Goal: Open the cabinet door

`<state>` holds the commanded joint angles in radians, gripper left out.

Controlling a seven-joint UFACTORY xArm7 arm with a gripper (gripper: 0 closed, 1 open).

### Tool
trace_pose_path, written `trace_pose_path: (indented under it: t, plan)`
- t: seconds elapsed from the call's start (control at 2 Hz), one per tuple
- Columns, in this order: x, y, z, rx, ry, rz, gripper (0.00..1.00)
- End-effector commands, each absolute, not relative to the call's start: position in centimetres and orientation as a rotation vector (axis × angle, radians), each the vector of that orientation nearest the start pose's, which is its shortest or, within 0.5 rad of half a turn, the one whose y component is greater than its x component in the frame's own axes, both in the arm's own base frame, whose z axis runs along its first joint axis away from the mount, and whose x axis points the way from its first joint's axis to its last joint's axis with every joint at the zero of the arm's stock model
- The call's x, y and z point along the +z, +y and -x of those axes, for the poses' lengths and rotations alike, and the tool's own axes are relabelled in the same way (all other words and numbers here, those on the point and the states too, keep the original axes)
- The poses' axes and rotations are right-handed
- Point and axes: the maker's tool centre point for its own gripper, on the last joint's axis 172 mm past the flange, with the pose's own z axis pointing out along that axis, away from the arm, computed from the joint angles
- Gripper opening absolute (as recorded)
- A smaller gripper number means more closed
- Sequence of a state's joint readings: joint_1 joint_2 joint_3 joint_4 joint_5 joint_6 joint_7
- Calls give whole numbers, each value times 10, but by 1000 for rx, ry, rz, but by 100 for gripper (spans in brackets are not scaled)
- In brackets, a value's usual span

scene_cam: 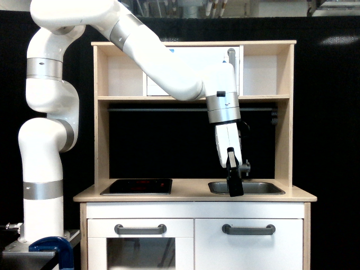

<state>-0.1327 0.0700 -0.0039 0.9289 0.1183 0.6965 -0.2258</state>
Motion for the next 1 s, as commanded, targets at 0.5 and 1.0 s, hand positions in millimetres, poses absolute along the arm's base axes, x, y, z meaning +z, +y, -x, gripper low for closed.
trace_pose_path:
  t: [0.5, 1.0]
  plan:
    - [135, -50, -519, -172, -95, 2932, 100]
    - [138, -34, -528, -241, -226, 2798, 100]
